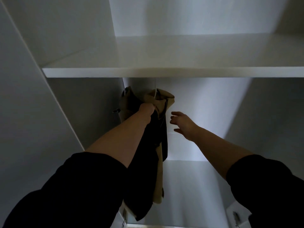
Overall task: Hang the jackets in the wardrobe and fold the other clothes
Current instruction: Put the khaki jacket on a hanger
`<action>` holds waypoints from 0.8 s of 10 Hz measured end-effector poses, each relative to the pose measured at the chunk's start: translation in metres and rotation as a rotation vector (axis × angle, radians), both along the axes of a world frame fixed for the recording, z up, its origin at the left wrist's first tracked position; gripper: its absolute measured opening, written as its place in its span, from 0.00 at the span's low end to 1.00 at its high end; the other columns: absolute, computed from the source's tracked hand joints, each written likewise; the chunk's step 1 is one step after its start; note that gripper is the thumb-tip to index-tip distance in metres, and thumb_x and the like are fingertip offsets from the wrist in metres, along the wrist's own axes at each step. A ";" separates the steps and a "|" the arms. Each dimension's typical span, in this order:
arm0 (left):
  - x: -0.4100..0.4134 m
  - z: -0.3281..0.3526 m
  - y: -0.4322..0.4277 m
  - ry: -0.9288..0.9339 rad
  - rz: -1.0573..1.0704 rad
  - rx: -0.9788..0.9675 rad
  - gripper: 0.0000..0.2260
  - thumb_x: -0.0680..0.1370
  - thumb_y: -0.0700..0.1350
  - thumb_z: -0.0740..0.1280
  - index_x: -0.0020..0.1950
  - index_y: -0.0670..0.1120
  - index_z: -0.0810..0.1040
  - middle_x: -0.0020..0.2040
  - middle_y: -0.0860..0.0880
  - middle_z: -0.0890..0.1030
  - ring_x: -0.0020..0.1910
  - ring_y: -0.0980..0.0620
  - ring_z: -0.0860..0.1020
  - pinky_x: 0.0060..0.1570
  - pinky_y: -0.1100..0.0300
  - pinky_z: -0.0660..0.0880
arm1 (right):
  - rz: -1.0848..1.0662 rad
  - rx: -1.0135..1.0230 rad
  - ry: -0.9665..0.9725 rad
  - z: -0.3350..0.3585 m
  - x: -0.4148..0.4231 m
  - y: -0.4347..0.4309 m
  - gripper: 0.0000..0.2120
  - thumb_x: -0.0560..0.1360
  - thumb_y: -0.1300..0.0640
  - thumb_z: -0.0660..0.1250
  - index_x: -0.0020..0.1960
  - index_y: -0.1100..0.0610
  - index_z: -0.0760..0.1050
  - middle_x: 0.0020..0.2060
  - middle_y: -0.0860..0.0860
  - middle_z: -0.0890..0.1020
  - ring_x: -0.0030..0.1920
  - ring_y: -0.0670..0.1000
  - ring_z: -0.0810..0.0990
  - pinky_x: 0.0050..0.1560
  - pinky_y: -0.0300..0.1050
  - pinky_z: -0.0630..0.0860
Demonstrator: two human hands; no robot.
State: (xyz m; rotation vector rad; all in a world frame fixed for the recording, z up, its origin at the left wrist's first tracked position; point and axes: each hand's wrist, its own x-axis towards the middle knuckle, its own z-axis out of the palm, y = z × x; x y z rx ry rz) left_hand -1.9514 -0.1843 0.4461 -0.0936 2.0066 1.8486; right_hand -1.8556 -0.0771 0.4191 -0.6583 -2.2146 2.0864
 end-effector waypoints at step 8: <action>0.091 -0.049 0.091 1.586 -0.668 -0.782 0.30 0.79 0.54 0.59 0.78 0.49 0.52 0.78 0.43 0.51 0.76 0.44 0.49 0.73 0.47 0.48 | -0.409 1.228 -0.006 -0.013 0.125 0.083 0.23 0.79 0.55 0.60 0.72 0.60 0.64 0.74 0.57 0.62 0.73 0.58 0.61 0.72 0.50 0.56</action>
